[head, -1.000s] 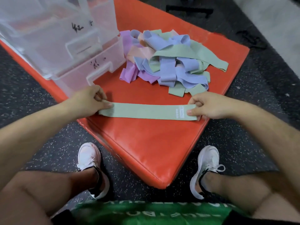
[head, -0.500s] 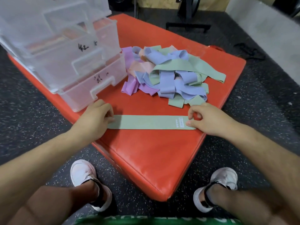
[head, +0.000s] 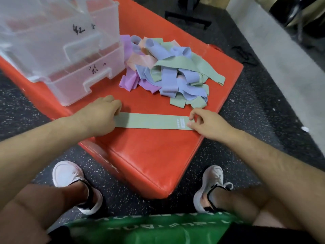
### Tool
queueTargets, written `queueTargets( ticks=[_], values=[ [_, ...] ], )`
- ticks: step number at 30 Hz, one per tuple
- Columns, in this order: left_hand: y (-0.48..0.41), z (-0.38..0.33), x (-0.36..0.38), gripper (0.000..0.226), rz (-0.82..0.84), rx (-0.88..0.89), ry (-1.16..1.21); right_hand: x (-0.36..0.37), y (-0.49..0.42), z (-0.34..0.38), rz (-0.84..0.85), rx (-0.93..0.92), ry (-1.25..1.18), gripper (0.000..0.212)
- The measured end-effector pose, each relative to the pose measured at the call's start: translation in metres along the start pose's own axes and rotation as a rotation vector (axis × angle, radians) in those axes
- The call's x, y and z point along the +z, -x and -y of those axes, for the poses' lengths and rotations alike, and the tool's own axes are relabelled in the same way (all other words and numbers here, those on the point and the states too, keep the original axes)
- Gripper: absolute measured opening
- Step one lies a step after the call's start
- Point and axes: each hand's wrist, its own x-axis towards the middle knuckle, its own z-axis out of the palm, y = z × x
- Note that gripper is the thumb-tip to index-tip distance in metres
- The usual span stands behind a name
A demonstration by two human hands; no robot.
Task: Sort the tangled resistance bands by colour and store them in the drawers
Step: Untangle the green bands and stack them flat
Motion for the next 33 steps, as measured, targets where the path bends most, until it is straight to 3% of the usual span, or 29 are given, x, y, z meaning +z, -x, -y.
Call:
queueTargets(
  ticks=[7,14,17,21,30,33],
  values=[
    [0.008,0.007,0.006,0.010,-0.096,0.118,0.023,0.004,0.005,0.000,-0.049,-0.014,0.056,0.013],
    [-0.006,-0.026,-0.008,0.016,-0.072,-0.074,-0.107,-0.016,-0.006,0.021,-0.103,-0.018,0.328,0.026],
    [-0.027,-0.054,-0.016,0.016,-0.196,-0.078,-0.080,-0.023,-0.020,0.042,-0.246,-0.097,0.203,0.035],
    [-0.063,-0.088,-0.023,0.016,-0.298,-0.020,-0.035,-0.026,-0.047,0.068,-0.358,-0.205,0.068,0.030],
    [-0.155,-0.096,-0.023,0.040,-0.289,-0.071,-0.074,-0.017,-0.102,0.071,-0.329,-0.067,0.113,0.034],
    [-0.169,-0.092,-0.018,0.038,-0.168,-0.133,-0.101,-0.015,-0.109,0.075,-0.293,-0.073,0.134,0.033]
  ],
)
